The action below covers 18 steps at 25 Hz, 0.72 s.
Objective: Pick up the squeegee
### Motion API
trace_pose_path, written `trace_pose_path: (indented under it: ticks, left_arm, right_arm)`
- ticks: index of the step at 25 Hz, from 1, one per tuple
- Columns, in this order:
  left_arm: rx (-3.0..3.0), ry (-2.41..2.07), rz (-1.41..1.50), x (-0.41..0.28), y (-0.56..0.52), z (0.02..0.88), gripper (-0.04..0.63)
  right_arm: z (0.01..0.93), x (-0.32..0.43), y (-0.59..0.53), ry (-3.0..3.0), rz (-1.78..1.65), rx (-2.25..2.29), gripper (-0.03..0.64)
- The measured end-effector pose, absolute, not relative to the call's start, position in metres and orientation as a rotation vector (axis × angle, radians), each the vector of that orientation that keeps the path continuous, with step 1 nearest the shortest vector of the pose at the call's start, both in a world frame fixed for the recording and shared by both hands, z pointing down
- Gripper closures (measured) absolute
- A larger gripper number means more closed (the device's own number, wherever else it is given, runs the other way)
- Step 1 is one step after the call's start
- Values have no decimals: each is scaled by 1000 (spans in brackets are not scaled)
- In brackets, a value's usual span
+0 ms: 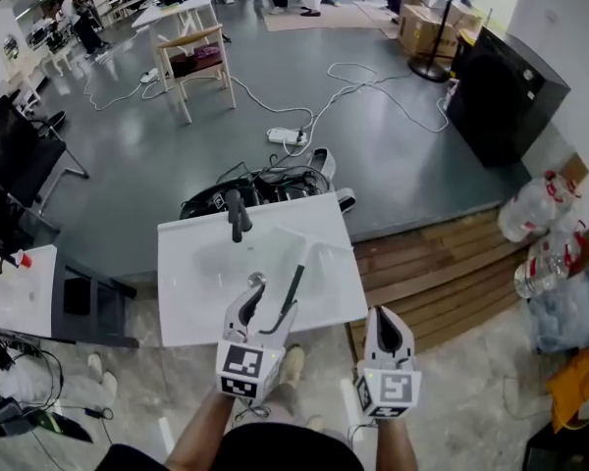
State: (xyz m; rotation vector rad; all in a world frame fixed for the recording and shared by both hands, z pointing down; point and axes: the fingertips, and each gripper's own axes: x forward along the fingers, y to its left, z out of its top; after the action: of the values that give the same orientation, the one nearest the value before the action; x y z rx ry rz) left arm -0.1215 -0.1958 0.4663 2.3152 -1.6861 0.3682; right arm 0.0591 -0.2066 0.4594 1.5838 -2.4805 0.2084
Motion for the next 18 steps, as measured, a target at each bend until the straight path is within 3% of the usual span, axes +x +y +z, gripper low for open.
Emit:
trace_pose_path:
  ticks: [18]
  left_arm:
    - [2264, -1511, 494, -119, -263, 551, 347]
  right_arm:
    - [529, 48, -264, -2370, 349, 1614, 619]
